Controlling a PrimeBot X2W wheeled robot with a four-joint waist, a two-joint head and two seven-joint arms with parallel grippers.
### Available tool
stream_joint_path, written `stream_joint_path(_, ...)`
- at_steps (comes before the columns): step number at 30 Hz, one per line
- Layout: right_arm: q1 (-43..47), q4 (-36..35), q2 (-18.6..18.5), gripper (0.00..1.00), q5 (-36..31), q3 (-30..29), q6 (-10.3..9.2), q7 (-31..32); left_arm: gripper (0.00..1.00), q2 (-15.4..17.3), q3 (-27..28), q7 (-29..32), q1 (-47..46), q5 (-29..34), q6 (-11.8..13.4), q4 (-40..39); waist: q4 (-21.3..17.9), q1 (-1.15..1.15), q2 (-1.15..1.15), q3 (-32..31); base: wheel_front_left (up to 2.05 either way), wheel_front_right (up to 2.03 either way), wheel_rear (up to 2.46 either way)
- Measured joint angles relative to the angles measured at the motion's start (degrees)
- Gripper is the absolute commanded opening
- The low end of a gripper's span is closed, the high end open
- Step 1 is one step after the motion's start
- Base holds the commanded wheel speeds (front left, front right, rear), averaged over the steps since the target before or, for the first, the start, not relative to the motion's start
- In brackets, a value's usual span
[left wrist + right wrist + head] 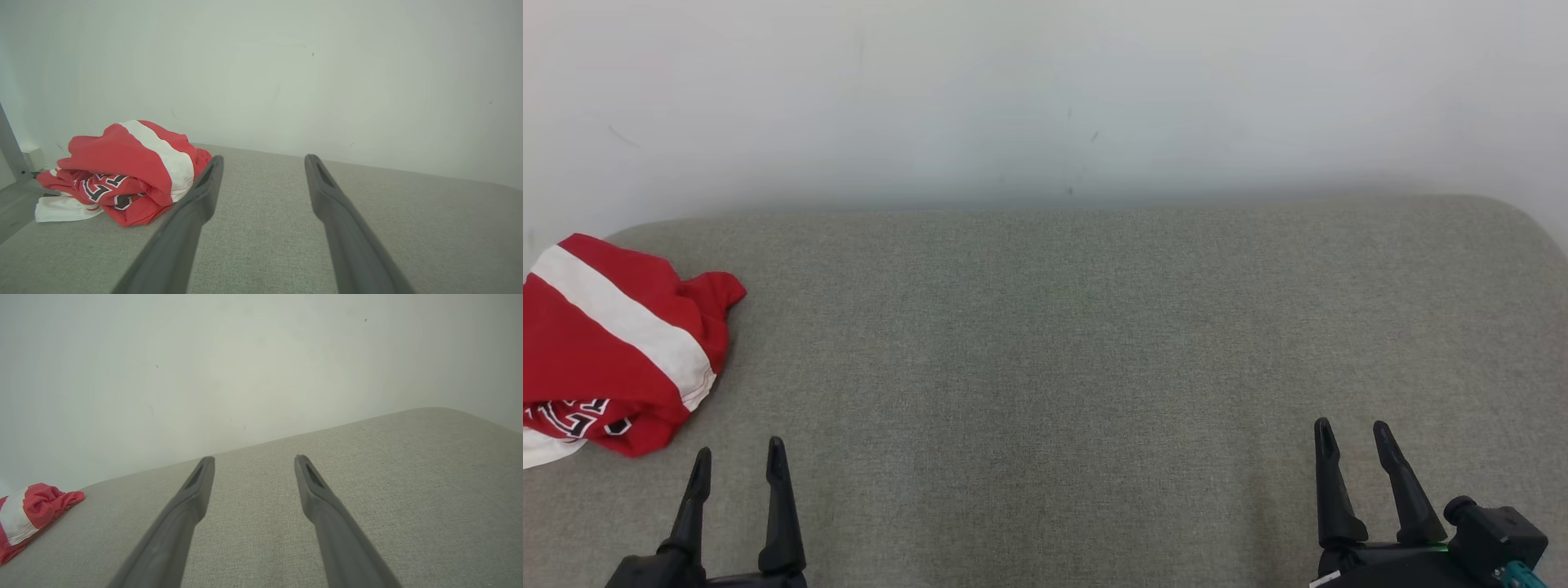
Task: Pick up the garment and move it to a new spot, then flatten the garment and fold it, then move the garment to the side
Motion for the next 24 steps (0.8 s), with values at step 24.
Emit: stream_joint_path(24, 0.6, 0.0, 0.0, 1.0, -8.4, 1.0, 0.01, -2.7, 1.0, 0.2, 0.0, -2.6, 1.8, 10.4, -0.7, -1.0, 0.2, 0.0, 0.0, -0.4, 0.0, 0.0, 0.0)
